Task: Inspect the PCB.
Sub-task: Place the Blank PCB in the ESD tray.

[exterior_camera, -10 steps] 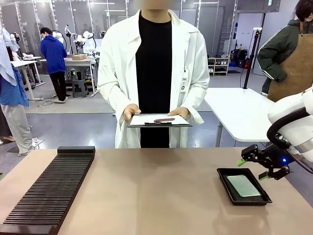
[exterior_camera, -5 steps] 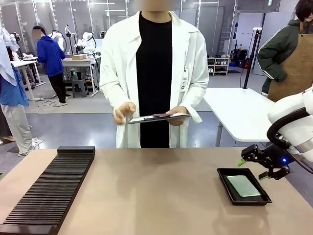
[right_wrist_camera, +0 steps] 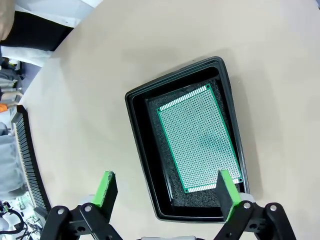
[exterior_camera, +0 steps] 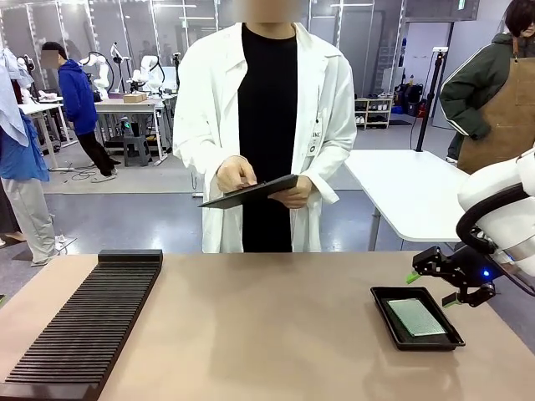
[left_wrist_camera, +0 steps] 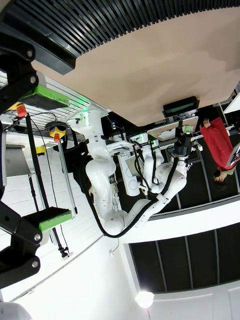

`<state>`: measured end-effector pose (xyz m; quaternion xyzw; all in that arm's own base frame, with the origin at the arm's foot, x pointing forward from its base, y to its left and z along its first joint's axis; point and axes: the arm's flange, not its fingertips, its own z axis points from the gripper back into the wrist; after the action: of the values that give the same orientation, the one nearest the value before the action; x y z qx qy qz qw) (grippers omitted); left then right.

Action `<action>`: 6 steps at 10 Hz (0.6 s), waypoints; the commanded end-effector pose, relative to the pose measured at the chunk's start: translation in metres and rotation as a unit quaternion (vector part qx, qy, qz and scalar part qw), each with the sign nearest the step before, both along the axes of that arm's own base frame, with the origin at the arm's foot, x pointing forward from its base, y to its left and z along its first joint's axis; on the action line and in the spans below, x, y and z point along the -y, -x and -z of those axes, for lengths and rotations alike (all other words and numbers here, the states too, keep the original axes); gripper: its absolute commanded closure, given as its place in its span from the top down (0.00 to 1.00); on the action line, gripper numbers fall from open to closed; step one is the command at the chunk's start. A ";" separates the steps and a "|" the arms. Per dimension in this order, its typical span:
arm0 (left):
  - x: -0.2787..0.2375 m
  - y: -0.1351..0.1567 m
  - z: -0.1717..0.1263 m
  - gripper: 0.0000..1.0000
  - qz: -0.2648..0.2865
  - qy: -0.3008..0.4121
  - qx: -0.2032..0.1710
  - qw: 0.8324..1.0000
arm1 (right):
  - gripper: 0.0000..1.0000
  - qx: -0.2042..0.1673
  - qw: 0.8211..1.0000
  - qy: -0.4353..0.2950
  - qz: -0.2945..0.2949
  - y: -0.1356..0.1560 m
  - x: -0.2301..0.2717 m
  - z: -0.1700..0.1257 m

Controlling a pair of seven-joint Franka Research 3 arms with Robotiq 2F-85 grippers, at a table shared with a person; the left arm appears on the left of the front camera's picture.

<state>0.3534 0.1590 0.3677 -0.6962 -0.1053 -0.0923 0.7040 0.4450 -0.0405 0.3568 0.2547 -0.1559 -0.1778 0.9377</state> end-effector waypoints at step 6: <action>-0.001 0.001 -0.001 1.00 0.002 -0.003 0.000 1.000 | 1.00 -0.081 0.965 -0.237 -0.079 0.083 0.059 -0.114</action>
<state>0.3534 0.1591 0.3675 -0.6963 -0.1052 -0.0921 0.7040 0.3638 -0.0766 0.4723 0.4398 -0.0536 -0.1408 0.8854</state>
